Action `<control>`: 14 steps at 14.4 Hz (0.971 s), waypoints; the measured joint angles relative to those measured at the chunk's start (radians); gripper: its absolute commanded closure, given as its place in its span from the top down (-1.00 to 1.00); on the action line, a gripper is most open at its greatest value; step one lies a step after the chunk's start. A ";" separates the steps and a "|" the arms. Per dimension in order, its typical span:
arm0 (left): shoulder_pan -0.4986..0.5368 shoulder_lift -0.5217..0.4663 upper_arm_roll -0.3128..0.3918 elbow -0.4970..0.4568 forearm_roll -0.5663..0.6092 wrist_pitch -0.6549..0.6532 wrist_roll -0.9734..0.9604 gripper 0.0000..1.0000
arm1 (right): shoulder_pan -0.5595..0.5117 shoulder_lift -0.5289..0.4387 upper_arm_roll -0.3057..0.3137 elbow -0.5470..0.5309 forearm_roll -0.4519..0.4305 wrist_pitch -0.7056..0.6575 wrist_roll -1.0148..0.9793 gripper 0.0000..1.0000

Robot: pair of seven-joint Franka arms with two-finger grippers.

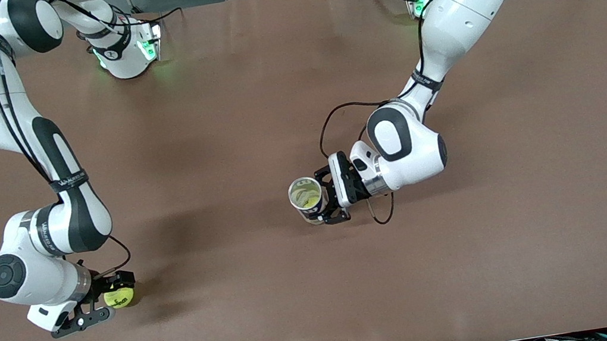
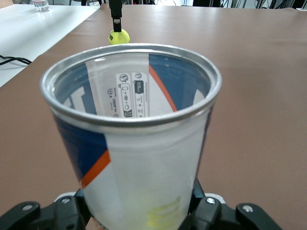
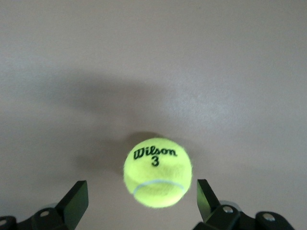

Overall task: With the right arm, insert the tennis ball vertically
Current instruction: 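Move the right gripper to the second yellow tennis ball, then close the right gripper on the second ball and lift it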

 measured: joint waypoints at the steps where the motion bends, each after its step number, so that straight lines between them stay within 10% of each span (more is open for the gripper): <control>1: 0.000 0.000 0.000 0.000 0.000 0.000 0.000 0.53 | -0.003 0.008 0.000 0.000 -0.001 0.013 -0.008 1.00; 14: 0.000 0.000 0.000 0.000 0.000 -0.001 0.000 0.53 | -0.005 0.043 0.003 0.002 -0.068 0.065 -0.021 0.87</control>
